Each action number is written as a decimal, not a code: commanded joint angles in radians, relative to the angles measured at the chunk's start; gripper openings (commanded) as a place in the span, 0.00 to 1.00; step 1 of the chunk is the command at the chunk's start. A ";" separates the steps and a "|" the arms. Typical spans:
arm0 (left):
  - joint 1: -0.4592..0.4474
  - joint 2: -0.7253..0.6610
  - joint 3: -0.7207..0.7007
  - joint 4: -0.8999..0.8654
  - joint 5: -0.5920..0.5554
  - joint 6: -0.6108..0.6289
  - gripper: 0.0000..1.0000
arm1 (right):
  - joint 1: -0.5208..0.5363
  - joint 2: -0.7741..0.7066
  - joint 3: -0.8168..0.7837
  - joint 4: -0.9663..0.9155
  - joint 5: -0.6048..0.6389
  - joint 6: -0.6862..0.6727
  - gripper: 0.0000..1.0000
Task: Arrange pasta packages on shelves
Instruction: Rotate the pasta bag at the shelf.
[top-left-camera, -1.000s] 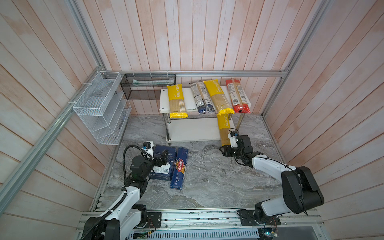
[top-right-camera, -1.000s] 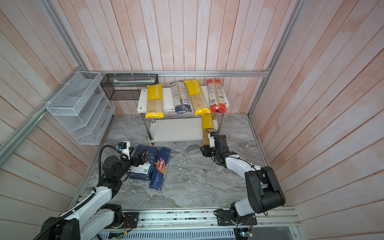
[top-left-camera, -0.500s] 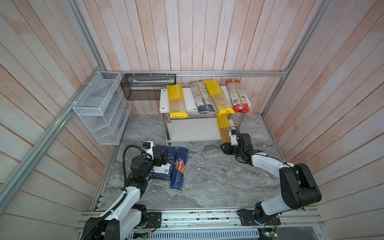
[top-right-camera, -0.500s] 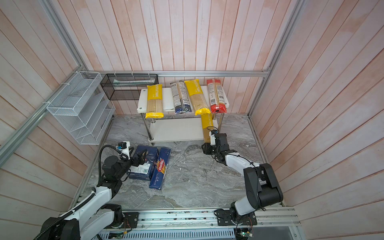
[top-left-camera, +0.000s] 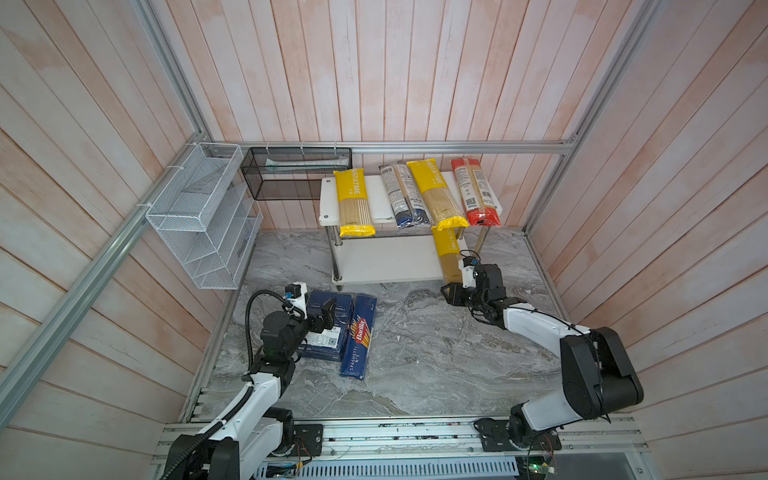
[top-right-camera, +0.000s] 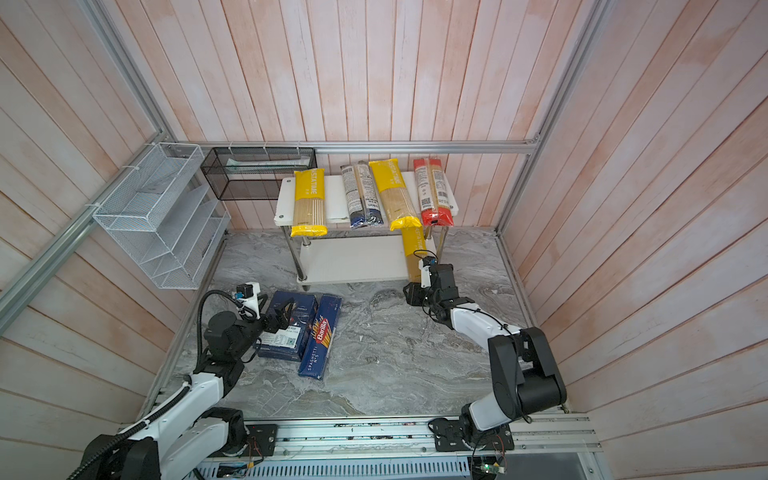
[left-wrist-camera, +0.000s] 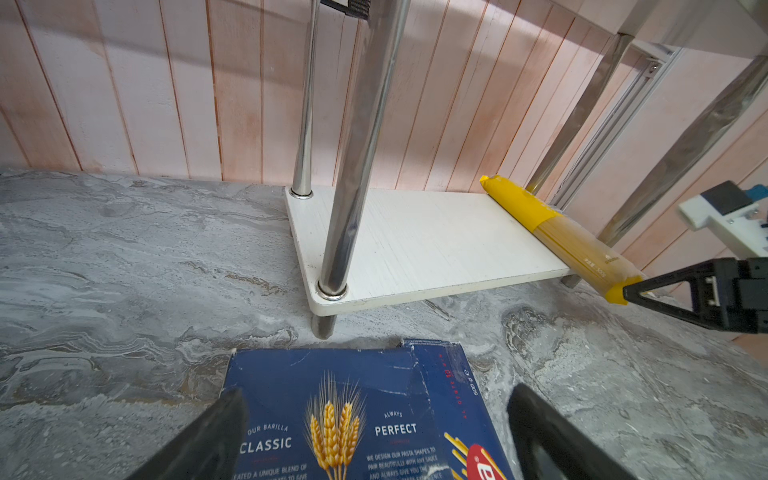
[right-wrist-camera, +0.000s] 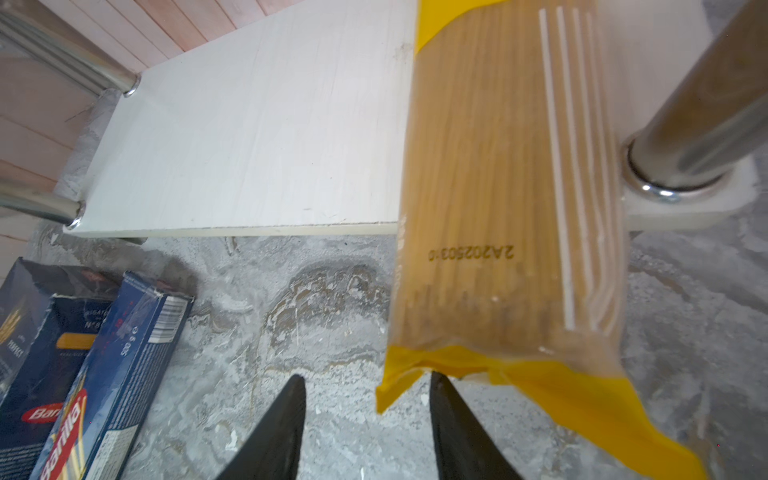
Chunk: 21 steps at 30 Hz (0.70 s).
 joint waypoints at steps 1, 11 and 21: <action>0.005 -0.004 0.015 -0.007 -0.014 -0.006 1.00 | 0.084 -0.085 -0.038 -0.018 0.050 0.009 0.50; 0.006 0.002 0.019 -0.009 -0.013 -0.007 1.00 | 0.382 -0.021 -0.018 0.024 0.083 0.143 0.51; 0.010 -0.014 0.009 -0.008 -0.023 -0.012 1.00 | 0.519 0.206 0.146 -0.022 0.038 0.123 0.56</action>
